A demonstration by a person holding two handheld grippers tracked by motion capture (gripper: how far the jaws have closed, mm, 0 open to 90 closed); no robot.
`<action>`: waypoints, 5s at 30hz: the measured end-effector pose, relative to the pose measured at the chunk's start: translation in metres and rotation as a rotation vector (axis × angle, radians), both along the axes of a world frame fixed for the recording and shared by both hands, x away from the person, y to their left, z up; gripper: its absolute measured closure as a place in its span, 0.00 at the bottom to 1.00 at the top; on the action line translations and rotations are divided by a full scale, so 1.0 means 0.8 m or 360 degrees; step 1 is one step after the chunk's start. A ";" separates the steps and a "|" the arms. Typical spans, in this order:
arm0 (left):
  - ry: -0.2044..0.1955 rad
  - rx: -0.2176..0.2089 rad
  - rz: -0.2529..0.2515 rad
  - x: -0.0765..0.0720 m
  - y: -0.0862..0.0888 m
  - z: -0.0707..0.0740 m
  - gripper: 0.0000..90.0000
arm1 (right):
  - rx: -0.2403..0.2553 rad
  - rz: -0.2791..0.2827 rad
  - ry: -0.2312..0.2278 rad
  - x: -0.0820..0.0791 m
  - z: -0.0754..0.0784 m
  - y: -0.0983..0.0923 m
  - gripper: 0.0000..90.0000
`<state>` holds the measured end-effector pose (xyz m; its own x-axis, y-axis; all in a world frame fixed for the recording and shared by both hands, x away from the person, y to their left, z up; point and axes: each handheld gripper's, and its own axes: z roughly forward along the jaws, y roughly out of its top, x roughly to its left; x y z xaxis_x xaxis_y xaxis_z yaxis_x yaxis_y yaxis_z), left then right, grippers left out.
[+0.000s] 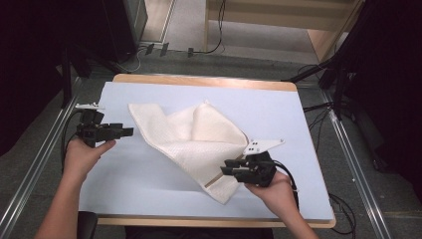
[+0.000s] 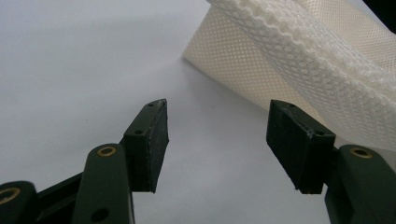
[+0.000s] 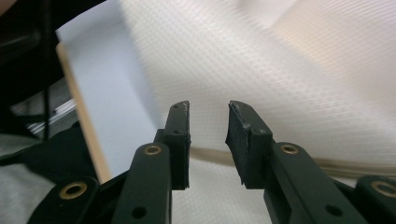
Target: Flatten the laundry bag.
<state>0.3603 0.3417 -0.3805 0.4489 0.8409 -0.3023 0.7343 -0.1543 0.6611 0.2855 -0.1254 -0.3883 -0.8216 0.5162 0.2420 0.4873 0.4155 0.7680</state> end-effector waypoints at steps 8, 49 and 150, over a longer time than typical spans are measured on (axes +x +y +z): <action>-0.0004 0.0011 -0.0015 -0.006 -0.005 0.000 0.44 | -0.0014 -0.0126 -0.0029 0.053 0.012 -0.018 0.77; -0.0022 0.0002 0.0038 -0.031 0.013 -0.001 0.44 | -0.0127 -0.0253 0.0030 0.178 -0.017 -0.005 0.92; 0.0108 -0.0058 0.0321 0.011 0.102 -0.044 0.85 | -0.0079 -0.0498 -0.0096 0.127 -0.025 -0.046 0.69</action>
<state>0.3689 0.4229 -0.4153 0.2503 0.8996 -0.3578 0.7908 0.0233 0.6117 0.3871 -0.1626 -0.4086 -0.6332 0.7559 0.1661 0.5517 0.2904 0.7819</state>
